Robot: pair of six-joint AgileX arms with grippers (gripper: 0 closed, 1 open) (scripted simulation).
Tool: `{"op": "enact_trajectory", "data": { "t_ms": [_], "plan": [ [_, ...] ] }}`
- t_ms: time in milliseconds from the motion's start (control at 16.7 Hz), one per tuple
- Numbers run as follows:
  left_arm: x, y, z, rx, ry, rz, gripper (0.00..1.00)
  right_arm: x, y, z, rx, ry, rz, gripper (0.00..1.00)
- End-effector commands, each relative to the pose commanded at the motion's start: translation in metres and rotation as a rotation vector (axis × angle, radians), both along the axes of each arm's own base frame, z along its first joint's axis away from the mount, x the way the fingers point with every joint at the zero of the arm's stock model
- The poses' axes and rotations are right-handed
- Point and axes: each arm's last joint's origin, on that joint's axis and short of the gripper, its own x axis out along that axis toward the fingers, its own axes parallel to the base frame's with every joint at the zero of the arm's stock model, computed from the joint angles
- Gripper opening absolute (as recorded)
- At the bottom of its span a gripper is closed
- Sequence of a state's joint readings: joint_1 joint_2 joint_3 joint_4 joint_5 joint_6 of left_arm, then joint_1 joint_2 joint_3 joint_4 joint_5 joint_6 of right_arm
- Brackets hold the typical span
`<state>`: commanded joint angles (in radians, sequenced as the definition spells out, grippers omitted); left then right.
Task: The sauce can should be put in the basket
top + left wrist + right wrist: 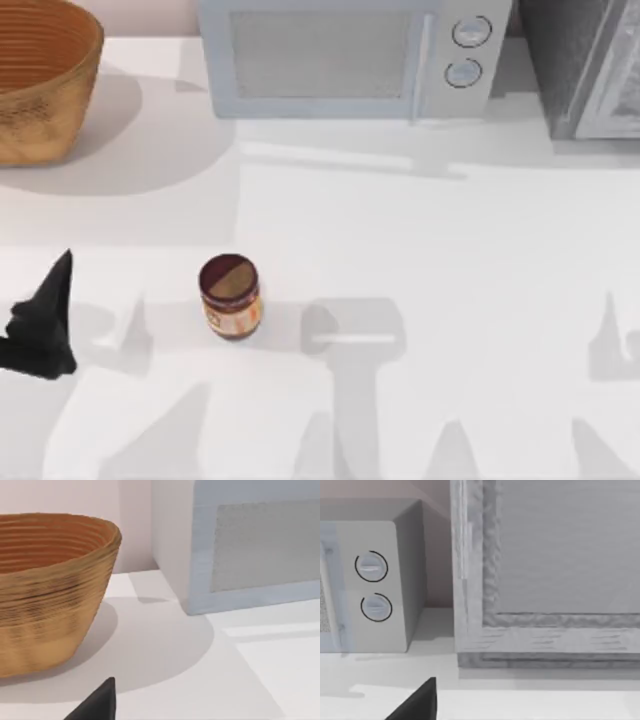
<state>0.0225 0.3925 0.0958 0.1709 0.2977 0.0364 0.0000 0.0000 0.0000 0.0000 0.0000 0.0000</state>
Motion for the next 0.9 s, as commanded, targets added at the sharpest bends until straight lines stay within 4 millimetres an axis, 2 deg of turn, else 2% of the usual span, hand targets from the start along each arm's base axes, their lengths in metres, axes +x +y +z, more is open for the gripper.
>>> {"op": "enact_trajectory", "data": {
  "t_ms": [240, 480, 660, 900],
  "plan": [
    [0.029, -0.005, 0.010, 0.024, 0.032, -0.238, 1.00, 0.000, 0.000, 0.000, 0.000, 0.000, 0.000, 1.00],
    [0.071, -0.008, 0.005, 0.039, 0.052, -0.490, 1.00, 0.000, 0.000, 0.000, 0.000, 0.000, 0.000, 1.00],
    [0.104, -0.007, -0.014, 0.033, 0.051, -0.672, 1.00, 0.000, 0.000, 0.000, 0.000, 0.000, 0.000, 1.00],
    [0.142, -0.003, -0.057, 0.000, 0.028, -0.883, 1.00, 0.000, 0.000, 0.000, 0.000, 0.000, 0.000, 1.00]
  ]
}}
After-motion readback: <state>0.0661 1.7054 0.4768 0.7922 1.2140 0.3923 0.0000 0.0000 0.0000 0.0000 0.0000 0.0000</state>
